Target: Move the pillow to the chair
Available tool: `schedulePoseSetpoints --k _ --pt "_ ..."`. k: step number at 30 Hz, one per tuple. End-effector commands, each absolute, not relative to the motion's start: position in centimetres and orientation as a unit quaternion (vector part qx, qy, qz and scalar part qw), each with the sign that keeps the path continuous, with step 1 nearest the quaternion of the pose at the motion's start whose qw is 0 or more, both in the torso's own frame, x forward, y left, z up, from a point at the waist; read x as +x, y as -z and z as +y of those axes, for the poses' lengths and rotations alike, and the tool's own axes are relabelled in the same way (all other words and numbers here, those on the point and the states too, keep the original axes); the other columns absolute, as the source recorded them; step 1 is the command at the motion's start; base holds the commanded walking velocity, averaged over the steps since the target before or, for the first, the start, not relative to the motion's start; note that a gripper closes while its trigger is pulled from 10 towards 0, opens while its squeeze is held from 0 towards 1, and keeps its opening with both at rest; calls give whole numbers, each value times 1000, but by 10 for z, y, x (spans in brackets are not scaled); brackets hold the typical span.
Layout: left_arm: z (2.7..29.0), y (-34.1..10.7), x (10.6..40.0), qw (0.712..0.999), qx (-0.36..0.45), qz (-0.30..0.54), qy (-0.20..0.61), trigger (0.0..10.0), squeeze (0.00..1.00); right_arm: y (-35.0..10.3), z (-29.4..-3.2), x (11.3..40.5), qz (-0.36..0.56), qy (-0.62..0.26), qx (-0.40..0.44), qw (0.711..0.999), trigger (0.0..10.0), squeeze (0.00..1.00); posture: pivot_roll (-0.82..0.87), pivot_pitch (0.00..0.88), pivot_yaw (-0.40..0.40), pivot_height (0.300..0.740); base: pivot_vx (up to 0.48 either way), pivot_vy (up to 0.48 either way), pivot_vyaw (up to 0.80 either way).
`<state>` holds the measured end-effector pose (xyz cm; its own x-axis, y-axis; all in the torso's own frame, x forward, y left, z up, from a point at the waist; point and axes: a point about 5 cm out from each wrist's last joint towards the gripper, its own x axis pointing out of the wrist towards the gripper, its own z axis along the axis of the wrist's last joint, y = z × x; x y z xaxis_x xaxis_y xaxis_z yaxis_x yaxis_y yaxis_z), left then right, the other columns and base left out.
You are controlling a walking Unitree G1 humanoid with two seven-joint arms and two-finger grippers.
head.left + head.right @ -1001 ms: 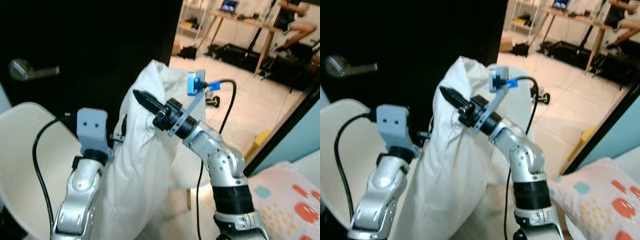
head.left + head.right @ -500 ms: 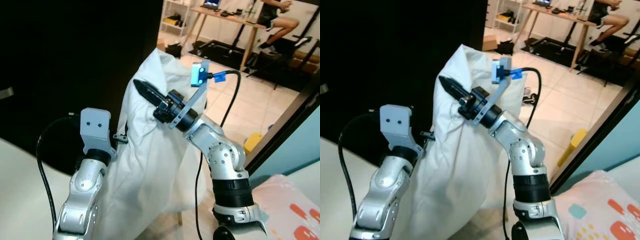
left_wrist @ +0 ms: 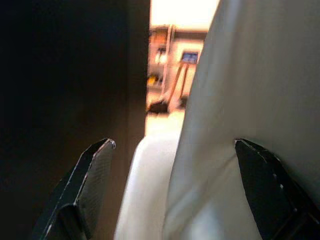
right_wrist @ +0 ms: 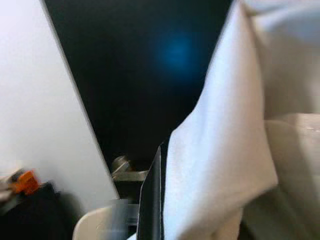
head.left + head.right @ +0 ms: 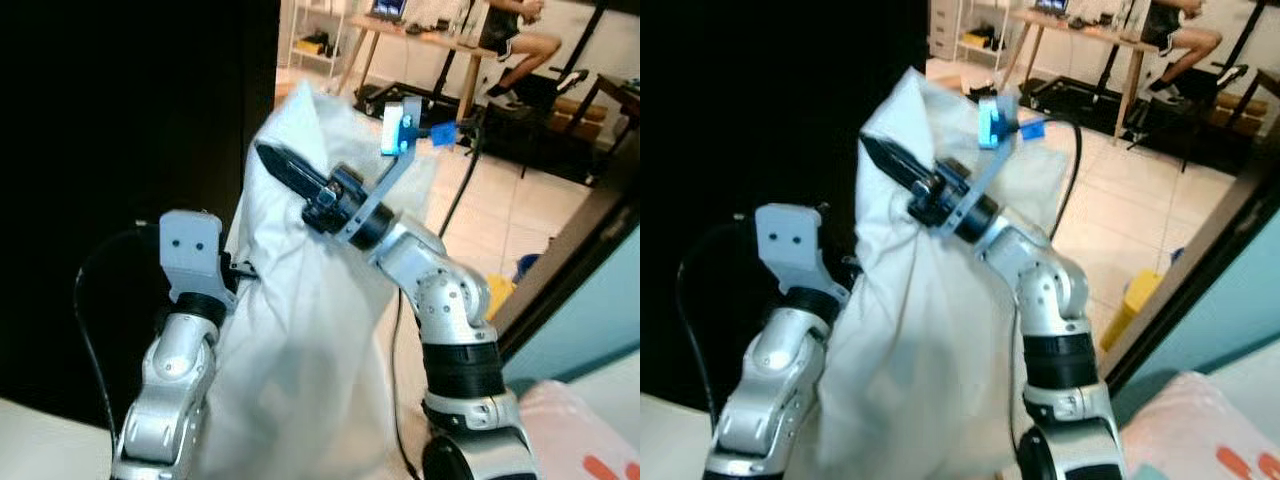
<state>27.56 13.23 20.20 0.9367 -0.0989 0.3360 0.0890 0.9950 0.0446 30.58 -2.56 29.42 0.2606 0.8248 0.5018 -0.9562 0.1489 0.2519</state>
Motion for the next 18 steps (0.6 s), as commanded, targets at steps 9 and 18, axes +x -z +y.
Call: schedulePoseSetpoints --k 9,18 --pt "123 -188 276 989 28 -127 66 10000 0 -317 -7 280 -163 -691 239 663 10000 0 92 0 -127 726 0 -288 0" --pt "132 -193 277 990 35 -138 24 10000 0 -338 12 274 -158 -746 269 588 10000 0 109 0 -143 726 0 -48 0"
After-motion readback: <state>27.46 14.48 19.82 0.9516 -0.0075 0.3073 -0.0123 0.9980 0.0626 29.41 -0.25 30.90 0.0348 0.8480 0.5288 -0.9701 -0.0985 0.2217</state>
